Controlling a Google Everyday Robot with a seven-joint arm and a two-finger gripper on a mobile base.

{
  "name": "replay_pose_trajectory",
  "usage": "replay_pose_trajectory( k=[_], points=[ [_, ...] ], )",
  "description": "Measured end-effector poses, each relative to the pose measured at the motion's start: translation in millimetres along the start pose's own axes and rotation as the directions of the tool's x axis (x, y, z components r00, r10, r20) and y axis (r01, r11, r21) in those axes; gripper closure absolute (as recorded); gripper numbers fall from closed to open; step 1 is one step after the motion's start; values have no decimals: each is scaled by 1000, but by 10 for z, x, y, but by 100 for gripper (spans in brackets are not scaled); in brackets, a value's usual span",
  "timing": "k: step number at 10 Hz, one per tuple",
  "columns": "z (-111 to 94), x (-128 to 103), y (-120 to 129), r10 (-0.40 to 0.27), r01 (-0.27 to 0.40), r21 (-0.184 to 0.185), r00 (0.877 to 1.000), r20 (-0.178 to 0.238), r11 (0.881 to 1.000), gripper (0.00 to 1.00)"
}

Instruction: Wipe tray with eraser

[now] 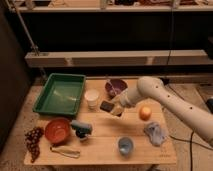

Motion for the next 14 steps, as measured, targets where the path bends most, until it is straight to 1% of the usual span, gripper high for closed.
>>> replay_pose_trajectory(
  k=[1,2,4,5,6,7,13,14],
  points=[
    [-110,-339,-20,-39,39,-10,999,19,999,100],
    [-145,-630,-26,-71,72,-19,997,32,997,100],
    [-70,-1145,-6,-127,130,-44,990,63,991,100],
    [27,-1396,36,-157,163,-70,984,85,984,100],
    [96,-1533,72,-179,188,-88,979,97,978,100],
    [131,-1619,96,-194,204,-99,975,106,974,100],
    [126,-1599,89,-192,202,-98,976,105,974,100],
    [128,-1605,82,-196,207,-101,974,110,973,100]
  ],
)
